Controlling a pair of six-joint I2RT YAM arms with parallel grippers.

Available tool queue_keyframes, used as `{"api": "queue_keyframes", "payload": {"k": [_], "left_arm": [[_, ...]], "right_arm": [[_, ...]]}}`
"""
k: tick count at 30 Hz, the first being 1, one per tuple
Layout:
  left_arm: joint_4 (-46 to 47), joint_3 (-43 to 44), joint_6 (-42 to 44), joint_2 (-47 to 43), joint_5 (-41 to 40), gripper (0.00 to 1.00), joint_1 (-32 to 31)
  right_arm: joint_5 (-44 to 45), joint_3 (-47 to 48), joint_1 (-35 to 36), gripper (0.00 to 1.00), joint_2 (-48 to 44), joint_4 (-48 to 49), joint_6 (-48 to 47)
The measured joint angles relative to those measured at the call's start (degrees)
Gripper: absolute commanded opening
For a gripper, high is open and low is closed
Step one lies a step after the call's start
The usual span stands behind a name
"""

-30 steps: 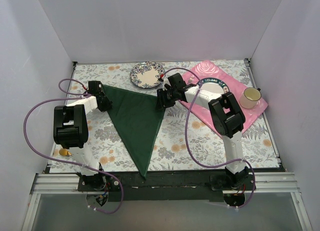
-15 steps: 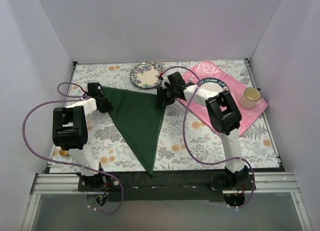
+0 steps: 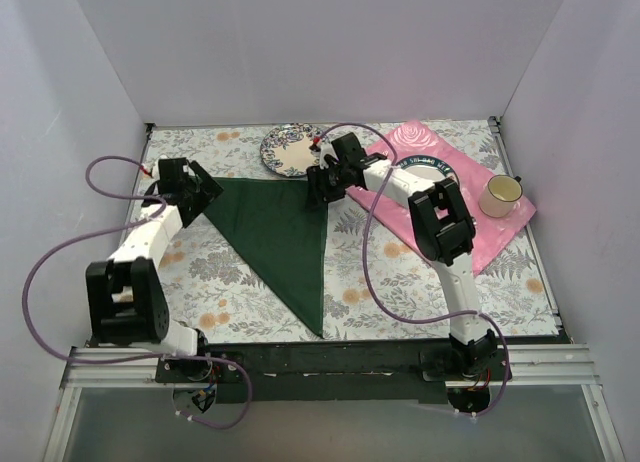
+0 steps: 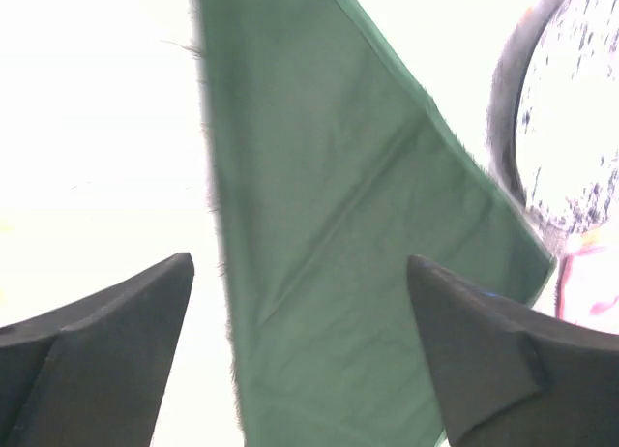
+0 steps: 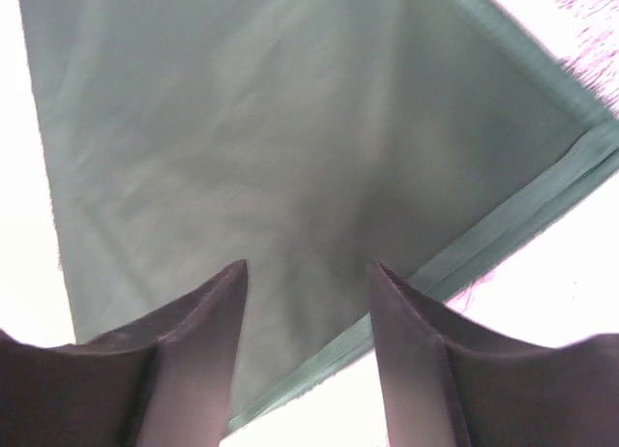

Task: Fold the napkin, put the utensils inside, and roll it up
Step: Fold the napkin, then grab a utensil with the left arm

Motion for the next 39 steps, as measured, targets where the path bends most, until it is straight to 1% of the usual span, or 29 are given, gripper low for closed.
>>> {"api": "queue_keyframes", "payload": {"k": [1,2,5,7,9,13,17,19,22,26,28,29,33,35,36,39], "left_arm": [[-1.8,0.0,-0.6,-2.8,-2.2,0.98,0.0],[-4.1,0.0,-1.4,-5.7,-5.0,0.98,0.0],[-10.9,-1.4,-4.7,-13.6,-12.3,0.98,0.2],[-16.0,-3.3,-7.3,-18.1,-16.2,0.98,0.7],[-20.5,-4.9,-9.6,-20.7,-18.6,0.98,1.8],[-28.6,-5.5,-13.3,-19.3,-19.8,0.98,7.6],[-36.1,-5.6,-18.4,-14.3,-22.6,0.98,13.9],[-38.2,-6.2,-20.4,-13.8,-23.7,0.98,16.1],[-39.5,-7.8,-22.8,-14.2,-24.7,0.98,20.3],[-40.2,-10.3,-25.5,-14.8,-24.2,0.98,24.5],[-39.7,-12.6,-26.6,-15.7,-23.6,0.97,25.4],[-39.8,-13.7,-27.1,-15.9,-23.1,0.93,25.9],[-39.6,-16.1,-28.8,-15.7,-22.2,0.89,27.9],[-38.4,-16.8,-29.6,-15.8,-22.5,0.89,28.3],[-37.9,-17.1,-30.0,-15.7,-22.7,0.86,28.5],[-35.0,-19.3,-31.2,-15.7,-23.3,0.84,28.7]], "right_arm": [[-0.7,-0.5,0.2,0.69,-1.1,-0.8,0.3],[-0.9,-1.4,0.3,0.70,-2.4,-1.4,0.4],[-1.3,-5.0,0.9,0.70,-10.6,-3.5,0.7],[-1.5,-5.2,1.4,0.70,-15.7,-4.6,0.4],[-1.9,-4.9,1.7,0.69,-20.7,-4.7,0.2],[-2.8,-5.8,2.1,0.68,-26.1,-4.4,0.3],[-3.6,-11.9,2.1,0.68,-28.0,-3.8,0.9],[-3.8,-15.1,2.1,0.68,-28.1,-3.9,1.4],[-3.8,-18.0,2.1,0.68,-28.1,-4.3,1.7],[-3.8,-19.2,2.1,0.68,-29.3,-4.3,1.7],[-3.8,-19.4,2.1,0.68,-30.4,-4.2,1.6],[-3.8,-19.4,2.1,0.68,-30.9,-4.1,1.6],[-3.8,-19.4,2.1,0.68,-32.7,-4.0,1.5],[-3.8,-19.4,2.1,0.68,-33.2,-4.0,1.5],[-3.8,-19.4,2.1,0.68,-33.3,-4.0,1.5],[-3.8,-19.4,2.1,0.67,-33.3,-4.1,1.4]]}}
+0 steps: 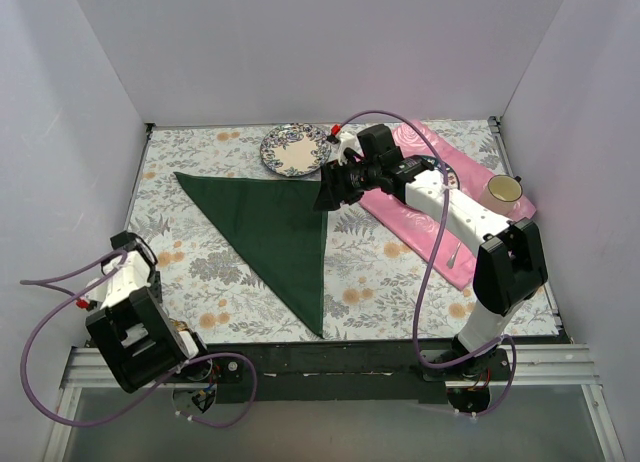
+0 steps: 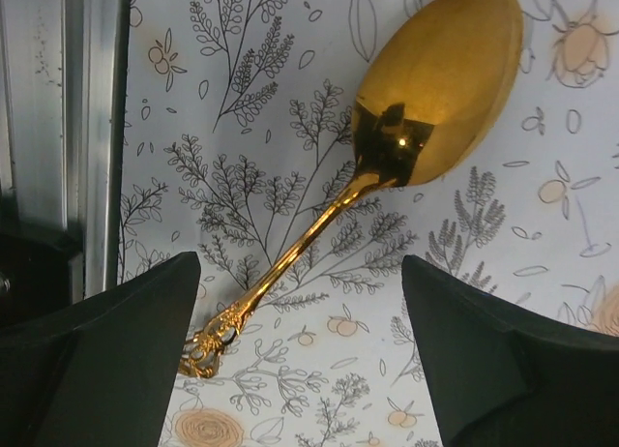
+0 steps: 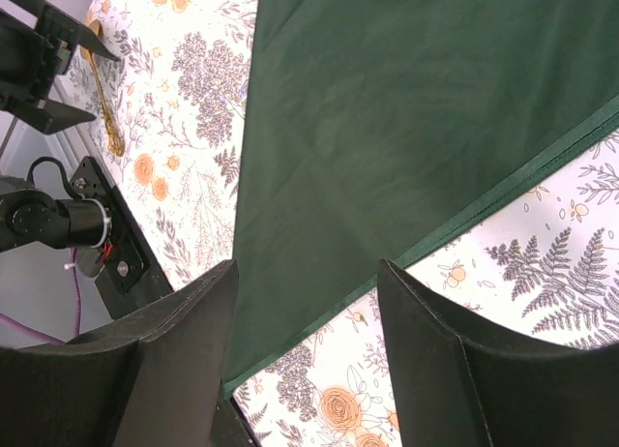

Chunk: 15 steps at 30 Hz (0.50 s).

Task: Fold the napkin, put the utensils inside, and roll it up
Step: Grab a utensil with the left arm

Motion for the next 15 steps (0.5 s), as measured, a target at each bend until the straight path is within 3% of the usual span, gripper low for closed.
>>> {"api": "queue_keyframes", "payload": {"k": [5,8,10,13,15], "left_arm": [[5.8,-3.8,-1.7,-1.2,-0.5,0.66,0.7],[7.4,-5.4,-1.1,-3.2,-1.4,0.45,0.8],[8.5,-6.2,-0.4,-4.0,-2.1,0.23,1.0],[11.0,-6.5,1.1,-4.2,-1.9,0.00,1.3],[13.7,-6.8,2.1,-4.4,-0.5,0.00,1.4]], "right_arm": [[0.0,0.0,-0.1,0.67,0.0,0.0,-0.1],[0.2,0.0,-0.2,0.67,0.0,0.1,-0.2],[0.2,-0.1,-0.3,0.67,0.0,0.0,-0.1],[0.2,-0.1,-0.3,0.67,0.0,0.0,-0.1],[0.2,-0.1,-0.4,0.67,0.0,0.0,-0.1]]}}
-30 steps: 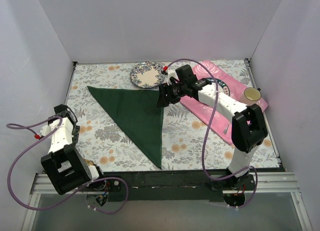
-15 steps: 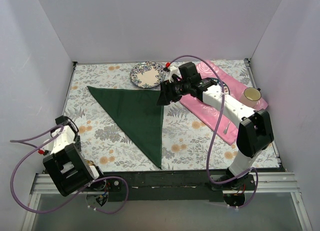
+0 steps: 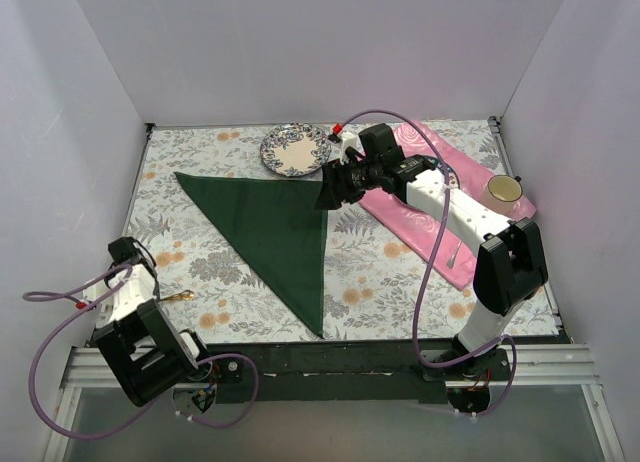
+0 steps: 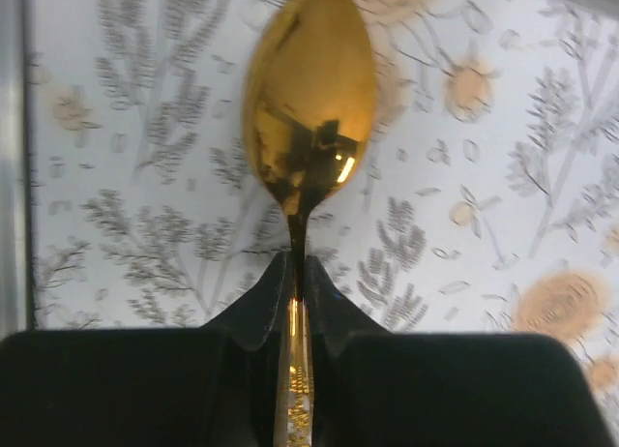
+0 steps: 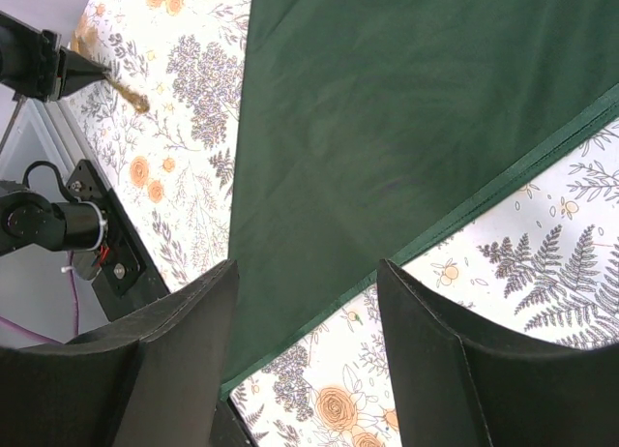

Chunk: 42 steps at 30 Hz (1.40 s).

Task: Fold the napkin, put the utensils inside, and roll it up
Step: Grab a utensil with the left arm, then pass the utensil from the left arm to the right

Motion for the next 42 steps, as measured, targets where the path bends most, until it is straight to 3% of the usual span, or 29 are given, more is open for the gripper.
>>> {"api": "queue_keyframes", "payload": {"k": [5,14,18,21,25,31,36,42], "left_arm": [[4.4,-0.1,3.9,-1.7,6.2,0.00,-2.1],[6.7,8.5,9.4,-4.4,12.2,0.00,-24.6],[16.2,11.0,15.8,-4.7,25.5,0.00,-29.5],[28.8,10.1,17.7,-4.4,40.9,0.00,-30.8],[45.9,9.9,16.7,-1.0,58.7,0.00,-32.7],[62.6,8.5,13.9,1.9,73.1,0.00,-36.7],[71.7,5.2,10.0,3.5,78.1,0.00,-38.4],[78.0,1.6,6.0,3.8,78.1,0.00,-39.8]], "right_arm": [[0.7,-0.4,-0.1,0.67,0.0,0.0,0.0],[1.0,-1.8,-0.4,0.68,0.5,-0.6,0.0],[-2.7,-4.9,-0.4,0.71,0.8,2.3,0.2],[-7.3,-9.0,-0.2,0.73,1.0,5.4,0.8],[-13.3,-14.6,0.6,0.78,1.1,12.9,4.9],[-18.1,-24.3,3.6,0.79,-0.1,32.9,15.8],[-18.4,-25.8,4.9,0.76,-0.9,43.5,22.4],[-17.7,-26.3,6.1,0.72,-1.0,56.0,30.0]]}}
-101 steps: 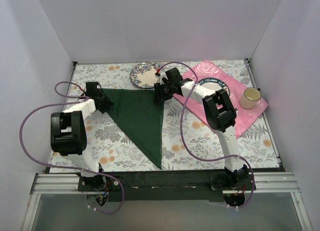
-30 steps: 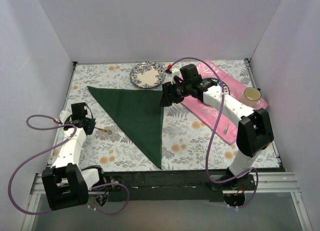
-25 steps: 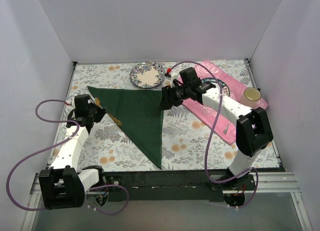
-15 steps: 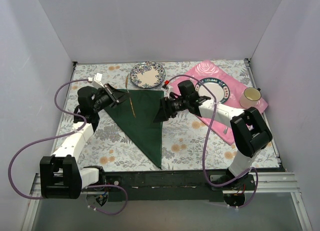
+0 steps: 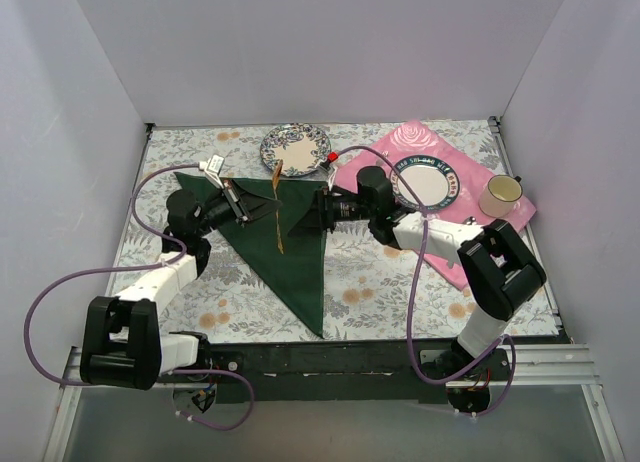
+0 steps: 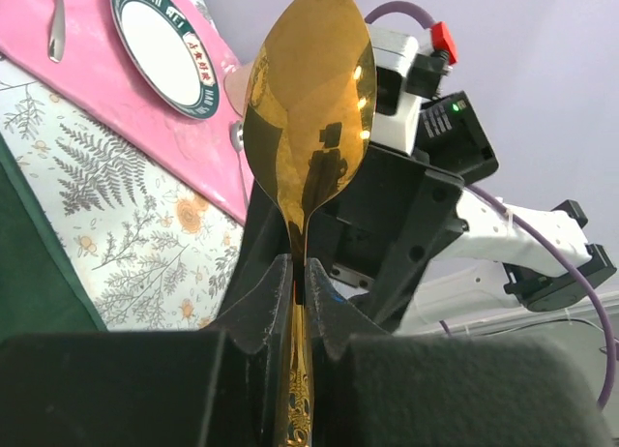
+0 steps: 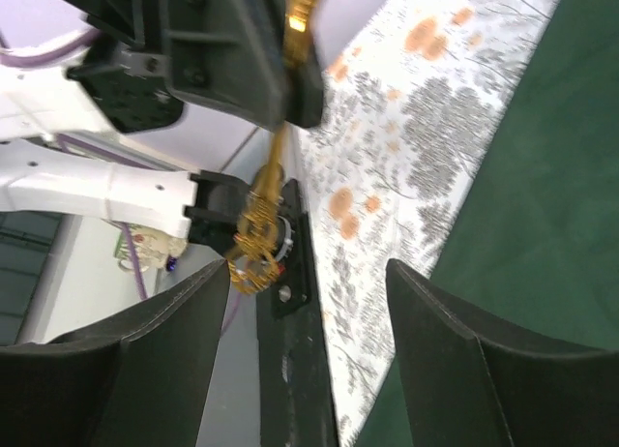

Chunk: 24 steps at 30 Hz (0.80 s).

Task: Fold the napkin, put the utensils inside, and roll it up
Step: Pass the utensil from the left arm to the right

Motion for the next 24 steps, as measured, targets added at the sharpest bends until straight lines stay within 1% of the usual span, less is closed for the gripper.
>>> {"api": "queue_keyframes", "payload": {"k": [5,7,8,9,12,13,14,16,17,18,20,21,24], "left_arm": [[7.0,-0.8,-3.8,2.8,-0.4,0.00,-1.8],[8.4,-0.9,-4.6,3.5,-0.5,0.00,-2.1],[8.8,-1.1,-4.9,3.6,-0.7,0.00,-2.3],[9.5,-1.2,-5.2,3.6,-0.7,0.00,-2.3],[10.6,-1.3,-5.6,3.6,-1.2,0.00,-2.3],[11.0,-1.4,-5.5,3.6,-1.3,0.00,-2.3],[11.3,-1.4,-5.5,3.6,-1.3,0.00,-2.3],[12.3,-1.4,-5.1,3.6,-1.2,0.00,-2.4],[12.0,-1.4,-4.5,3.6,-1.4,0.10,-2.4],[11.3,-1.4,-3.9,3.6,-1.5,0.16,-2.4],[7.3,-0.6,-1.0,3.1,-1.6,0.36,-2.4],[4.4,0.0,1.0,2.9,-2.2,0.53,-2.4],[-5.9,2.0,7.2,0.9,-5.6,0.68,-2.4]], "right_arm": [[0.4,-0.2,2.7,0.60,1.0,9.8,7.2],[0.1,-0.2,3.4,0.56,2.0,12.0,9.1],[0.1,-0.3,3.8,0.51,2.5,12.8,9.9],[0.1,-0.3,4.1,0.49,2.9,13.3,10.4],[0.1,-1.2,4.5,0.24,3.2,14.6,11.6],[0.1,-1.6,4.6,0.04,3.2,15.2,12.1],[0.3,-1.7,4.6,0.01,3.2,15.3,12.7],[0.8,-1.7,4.4,0.01,3.5,15.2,13.7],[0.7,-1.7,4.2,0.01,3.7,15.3,13.9],[0.7,-1.7,4.2,0.01,3.7,14.9,13.9],[1.0,-1.6,4.2,0.01,3.7,12.5,12.9],[0.9,-1.2,4.2,0.01,3.7,10.2,11.0],[2.7,2.9,4.7,0.01,3.7,-2.6,3.6]]}}
